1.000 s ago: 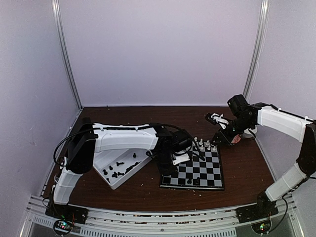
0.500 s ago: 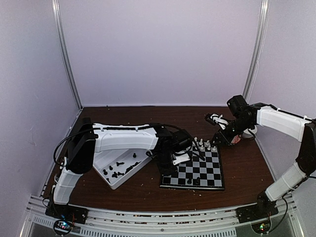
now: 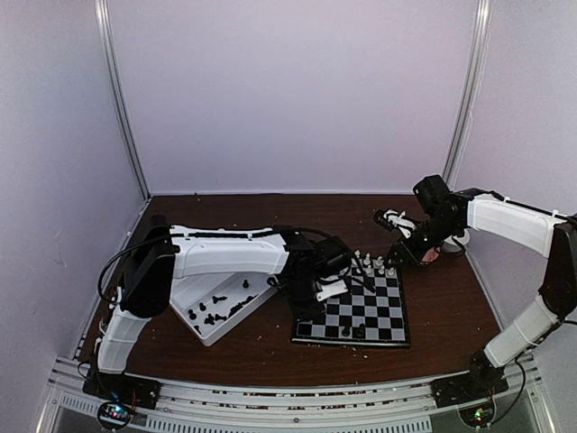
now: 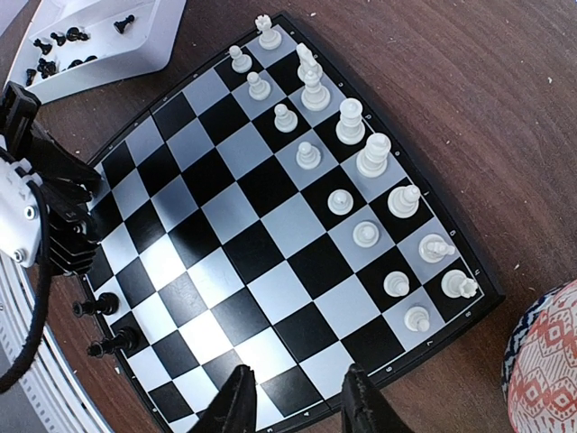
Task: Set up the chess pieces on the board
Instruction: Place the pawn at h7, then pick up the pawn from the storage box.
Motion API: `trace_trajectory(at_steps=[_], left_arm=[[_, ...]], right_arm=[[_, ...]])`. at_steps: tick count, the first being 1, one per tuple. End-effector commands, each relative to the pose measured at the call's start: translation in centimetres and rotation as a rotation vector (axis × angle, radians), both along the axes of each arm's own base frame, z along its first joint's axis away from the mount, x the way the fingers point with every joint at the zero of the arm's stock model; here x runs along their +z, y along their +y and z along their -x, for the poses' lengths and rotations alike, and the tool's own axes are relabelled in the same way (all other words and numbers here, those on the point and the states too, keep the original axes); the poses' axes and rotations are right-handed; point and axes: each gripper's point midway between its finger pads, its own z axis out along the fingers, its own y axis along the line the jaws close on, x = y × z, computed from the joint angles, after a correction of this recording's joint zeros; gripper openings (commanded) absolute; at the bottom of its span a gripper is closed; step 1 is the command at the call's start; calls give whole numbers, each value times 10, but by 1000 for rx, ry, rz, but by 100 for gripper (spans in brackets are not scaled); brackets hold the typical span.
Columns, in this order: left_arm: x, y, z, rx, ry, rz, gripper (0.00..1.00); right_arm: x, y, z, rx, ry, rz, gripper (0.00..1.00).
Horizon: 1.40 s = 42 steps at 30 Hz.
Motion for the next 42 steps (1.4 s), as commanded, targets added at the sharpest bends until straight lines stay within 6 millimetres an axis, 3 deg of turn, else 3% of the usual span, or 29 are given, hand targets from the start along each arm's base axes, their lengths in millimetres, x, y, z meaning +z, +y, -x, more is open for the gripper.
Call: trace_trajectory(at_steps=[1, 5, 10, 14, 17, 21, 26, 31, 37, 42], left_arm=[[10, 0, 0, 5, -15, 26, 21], [41, -3, -8, 21, -71, 76, 32], [94, 5, -17, 77, -149, 121, 37], [121, 47, -30, 237, -197, 133, 37], [111, 102, -44, 457, -190, 95, 36], [76, 179, -48, 727, -155, 14, 35], [47, 224, -37, 839, -137, -70, 26], [29, 235, -20, 857, -74, -98, 25], [24, 212, -9, 799, 29, 25, 29], [11, 216, -6, 787, 43, -32, 25]], right_arm=[[1, 0, 0, 11, 3, -5, 34], [1, 1, 0, 12, 3, -6, 34], [0, 0, 1, 15, 7, -4, 34], [1, 1, 0, 17, 6, -8, 34], [2, 3, 2, 25, 12, -13, 34], [1, 3, 2, 29, 16, -15, 34], [-1, 3, 3, 30, 21, -16, 34], [-2, 3, 4, 34, 26, -14, 34], [-3, 4, 4, 36, 33, -17, 34], [-3, 4, 4, 35, 34, -17, 34]])
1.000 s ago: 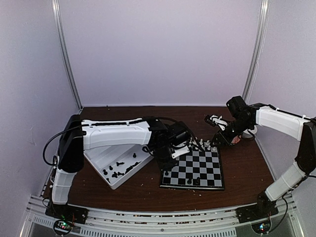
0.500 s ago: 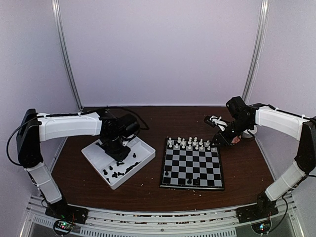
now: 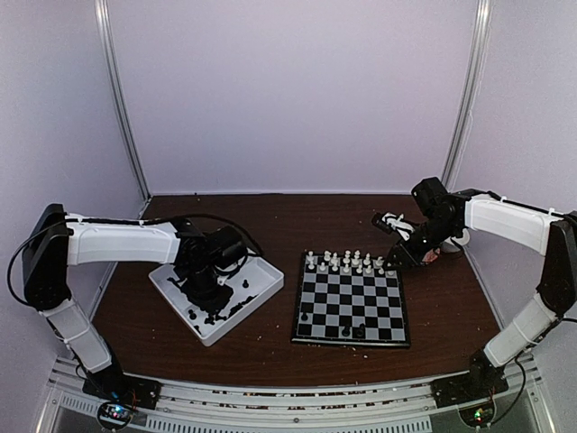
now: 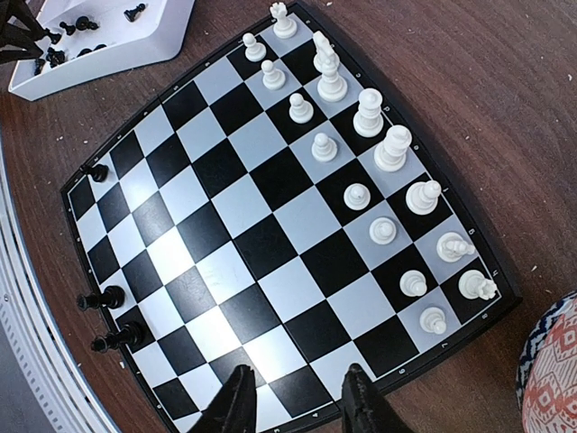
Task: Set up the chess pieces on the board
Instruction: Pick up the pawn from the storage box.
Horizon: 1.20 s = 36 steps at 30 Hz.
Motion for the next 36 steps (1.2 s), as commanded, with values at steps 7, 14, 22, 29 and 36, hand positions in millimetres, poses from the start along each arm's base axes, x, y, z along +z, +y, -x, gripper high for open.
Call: trace_trajectory(at_steps=[7, 14, 22, 29, 36], left_arm=[[-19, 2, 0, -1, 26, -11, 19], [-26, 4, 2, -3, 43, -21, 16], [-31, 5, 2, -6, 49, -34, 10], [-16, 9, -5, -14, 15, -65, 2], [33, 8, -21, -38, -71, -80, 0]], right_arm=[[2, 1, 0, 6, 6, -9, 34], [-1, 1, 0, 7, 14, -6, 34], [-2, 1, 0, 8, 19, -6, 34], [-1, 1, 1, 9, 14, -6, 34], [-1, 2, 0, 11, 17, -7, 34]])
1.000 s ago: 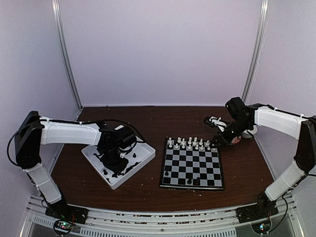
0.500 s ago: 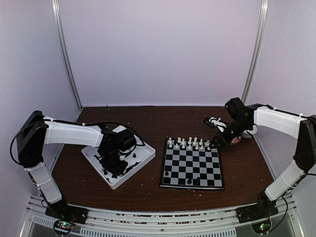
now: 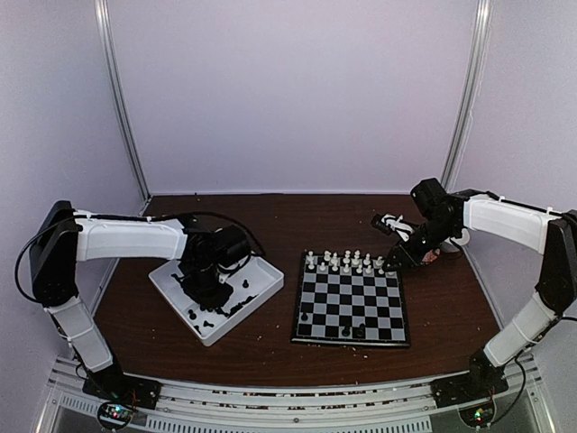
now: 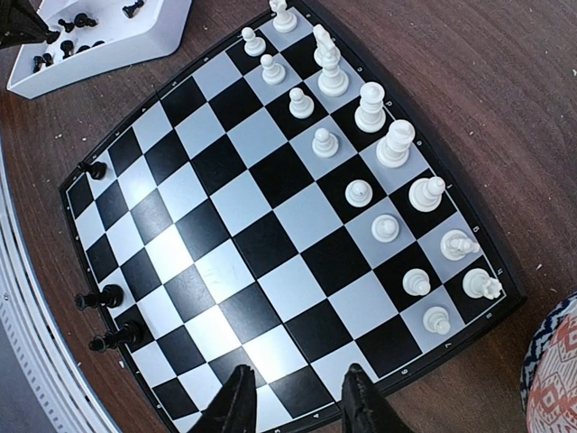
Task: Set up the chess pieces on the board
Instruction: Pick up the pawn from the storage box, then place the pawn at g7.
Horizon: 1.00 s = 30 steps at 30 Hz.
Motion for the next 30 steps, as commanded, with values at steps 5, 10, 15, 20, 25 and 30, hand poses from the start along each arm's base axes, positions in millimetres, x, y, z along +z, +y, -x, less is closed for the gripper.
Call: trace_trajectory(at_steps=[5, 10, 15, 20, 25, 30], left_arm=[[72, -36, -19, -138, -98, 115, 0], [98, -104, -18, -347, -114, 221, 0], [104, -172, -4, -548, -94, 294, 0], [83, -213, 14, -698, -39, 302, 0], [66, -233, 25, -787, 4, 303, 0], [47, -246, 28, -842, 31, 270, 0]], right_arm=[[4, 0, -1, 7, -4, -4, 33], [11, -4, -2, -3, -32, 9, 33], [25, -14, -3, -37, -68, 1, 33], [30, -29, -9, -93, -90, -13, 33], [28, -31, -9, -96, -78, -22, 33], [25, -30, -10, -92, -70, -23, 33]])
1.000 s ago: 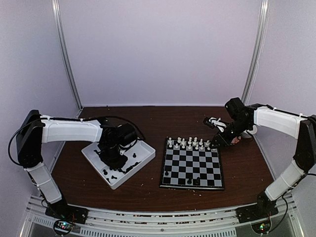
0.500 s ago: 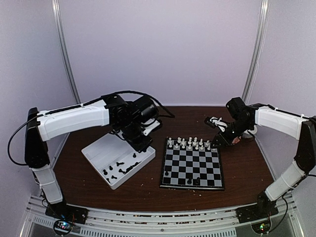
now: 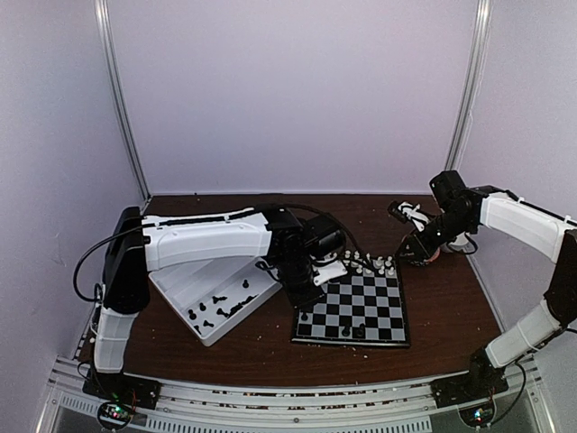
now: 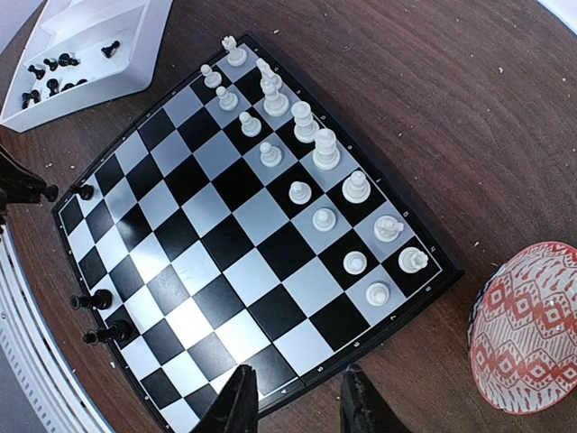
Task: Set up the chess pieces on the board
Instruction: Place the pawn at g7.
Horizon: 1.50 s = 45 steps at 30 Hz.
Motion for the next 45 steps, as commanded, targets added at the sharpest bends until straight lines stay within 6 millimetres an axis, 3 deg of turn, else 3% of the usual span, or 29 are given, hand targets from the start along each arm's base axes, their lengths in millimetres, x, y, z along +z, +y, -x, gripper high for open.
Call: trace_trajectory(at_steps=[1, 14, 45], left_arm=[[3, -17, 3, -87, -4, 19, 0], [-26, -22, 2, -135, 5, -54, 0], [-45, -32, 4, -154, 26, -64, 0]], right_arm=[[-4, 0, 1, 3, 10, -5, 33], [-8, -1, 1, 8, 16, 5, 33], [-10, 2, 3, 25, 32, -6, 33]])
